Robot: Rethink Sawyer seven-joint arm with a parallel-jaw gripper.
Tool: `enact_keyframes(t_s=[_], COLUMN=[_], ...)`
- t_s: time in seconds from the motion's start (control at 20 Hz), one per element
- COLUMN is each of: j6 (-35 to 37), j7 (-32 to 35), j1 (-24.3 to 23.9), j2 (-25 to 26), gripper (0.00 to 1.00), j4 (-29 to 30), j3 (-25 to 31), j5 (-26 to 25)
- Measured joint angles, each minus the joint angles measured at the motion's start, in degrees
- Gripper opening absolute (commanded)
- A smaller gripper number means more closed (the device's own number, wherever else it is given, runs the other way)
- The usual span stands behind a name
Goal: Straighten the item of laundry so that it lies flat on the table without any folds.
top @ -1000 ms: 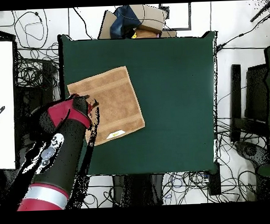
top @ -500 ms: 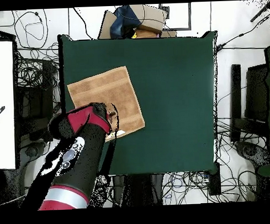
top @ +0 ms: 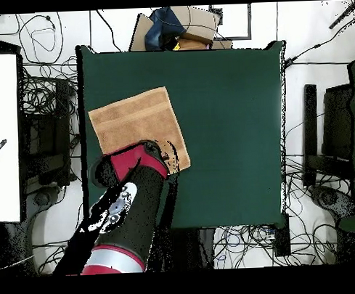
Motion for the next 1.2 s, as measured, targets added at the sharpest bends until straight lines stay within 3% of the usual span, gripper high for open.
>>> enact_keyframes(t_s=[0.35, 0.6, 1.2], j6=[0.0, 0.0, 0.0], j7=[0.0, -0.9, -9.8], j1=[-4.5, -9.5, -19.7], j2=[-3.9, -9.8, -20.6], gripper=[1.00, 1.00, 1.00], j4=[3.9, 8.7, 15.9], j3=[1.8, 4.9, 11.3], j5=[-5.7, -9.4, -11.8])
